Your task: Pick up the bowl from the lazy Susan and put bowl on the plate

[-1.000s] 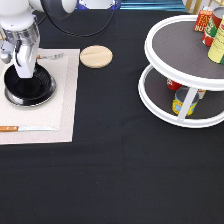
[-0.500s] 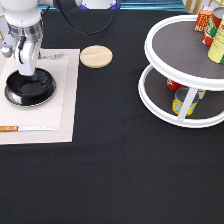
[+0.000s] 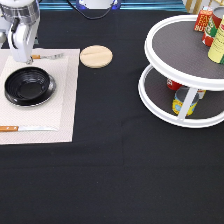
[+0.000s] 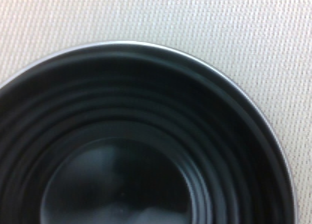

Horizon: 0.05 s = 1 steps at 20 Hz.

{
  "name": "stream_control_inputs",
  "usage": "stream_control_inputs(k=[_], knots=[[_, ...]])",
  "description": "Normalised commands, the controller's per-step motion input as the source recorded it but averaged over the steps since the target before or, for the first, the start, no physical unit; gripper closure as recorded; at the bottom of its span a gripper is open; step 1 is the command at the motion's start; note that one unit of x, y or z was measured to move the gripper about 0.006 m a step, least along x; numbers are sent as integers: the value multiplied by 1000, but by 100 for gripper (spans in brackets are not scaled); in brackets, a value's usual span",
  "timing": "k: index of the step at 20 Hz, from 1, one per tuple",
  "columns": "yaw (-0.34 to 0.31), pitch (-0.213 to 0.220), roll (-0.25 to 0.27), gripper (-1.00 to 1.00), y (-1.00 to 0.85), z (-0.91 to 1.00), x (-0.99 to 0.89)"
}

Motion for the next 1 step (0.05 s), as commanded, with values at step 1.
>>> stream_control_inputs(k=[1], knots=[[0,0,0,-100,0,0,0]])
